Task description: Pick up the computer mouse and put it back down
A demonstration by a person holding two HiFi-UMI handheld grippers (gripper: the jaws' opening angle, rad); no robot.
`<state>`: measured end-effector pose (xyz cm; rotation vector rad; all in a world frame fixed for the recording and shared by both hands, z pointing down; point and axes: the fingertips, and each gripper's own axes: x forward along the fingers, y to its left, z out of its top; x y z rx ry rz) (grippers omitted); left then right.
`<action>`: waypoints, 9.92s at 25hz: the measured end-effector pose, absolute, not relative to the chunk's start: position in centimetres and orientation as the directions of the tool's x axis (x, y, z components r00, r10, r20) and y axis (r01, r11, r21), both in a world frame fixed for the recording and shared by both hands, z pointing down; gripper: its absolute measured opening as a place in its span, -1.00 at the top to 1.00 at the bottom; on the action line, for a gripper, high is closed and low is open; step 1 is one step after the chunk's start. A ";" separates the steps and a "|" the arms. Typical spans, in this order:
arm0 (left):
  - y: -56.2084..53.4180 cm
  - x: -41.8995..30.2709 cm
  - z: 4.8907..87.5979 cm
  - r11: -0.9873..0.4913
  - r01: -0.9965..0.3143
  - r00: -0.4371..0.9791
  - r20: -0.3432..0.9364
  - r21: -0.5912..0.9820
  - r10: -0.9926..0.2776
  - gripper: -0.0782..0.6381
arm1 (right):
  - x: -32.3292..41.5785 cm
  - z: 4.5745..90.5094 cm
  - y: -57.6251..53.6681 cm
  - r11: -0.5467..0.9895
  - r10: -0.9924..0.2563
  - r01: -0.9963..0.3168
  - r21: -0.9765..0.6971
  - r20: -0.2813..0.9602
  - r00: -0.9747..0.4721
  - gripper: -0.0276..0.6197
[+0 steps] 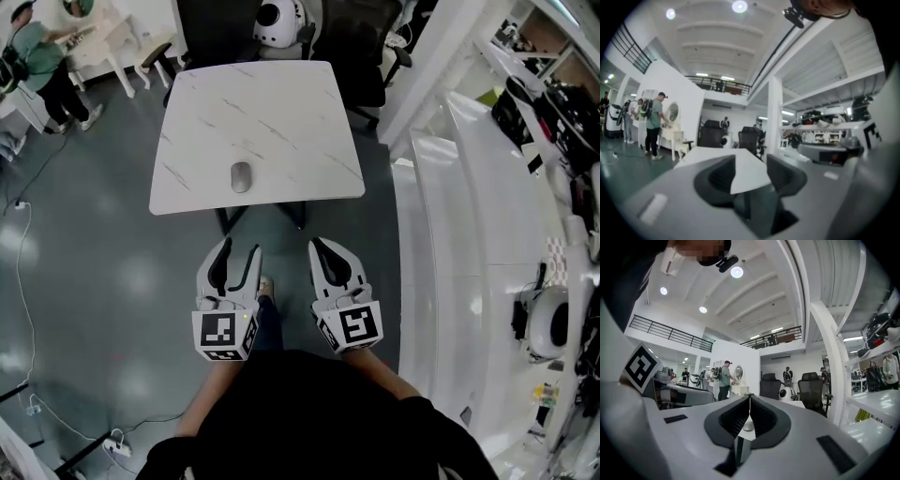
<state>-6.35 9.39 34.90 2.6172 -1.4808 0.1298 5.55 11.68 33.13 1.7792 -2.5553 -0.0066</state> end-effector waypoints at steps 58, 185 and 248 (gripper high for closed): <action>-17.6 -5.1 53.2 -0.406 -0.903 0.417 0.518 0.142 -0.747 -0.03 | 2.5 47.7 -15.8 0.488 -0.817 -0.868 -0.092 0.304 -0.491 0.86; -20.0 -5.4 53.2 -0.372 -0.923 0.368 0.521 0.101 -0.770 -0.04 | 5.9 48.2 -18.2 0.368 -0.870 -0.930 -0.002 0.353 -0.345 0.86; -16.6 -5.8 35.4 -0.467 -0.884 0.456 0.236 0.012 -0.858 0.76 | 6.8 33.9 -15.0 0.332 -0.940 -0.940 0.073 0.113 -0.323 0.86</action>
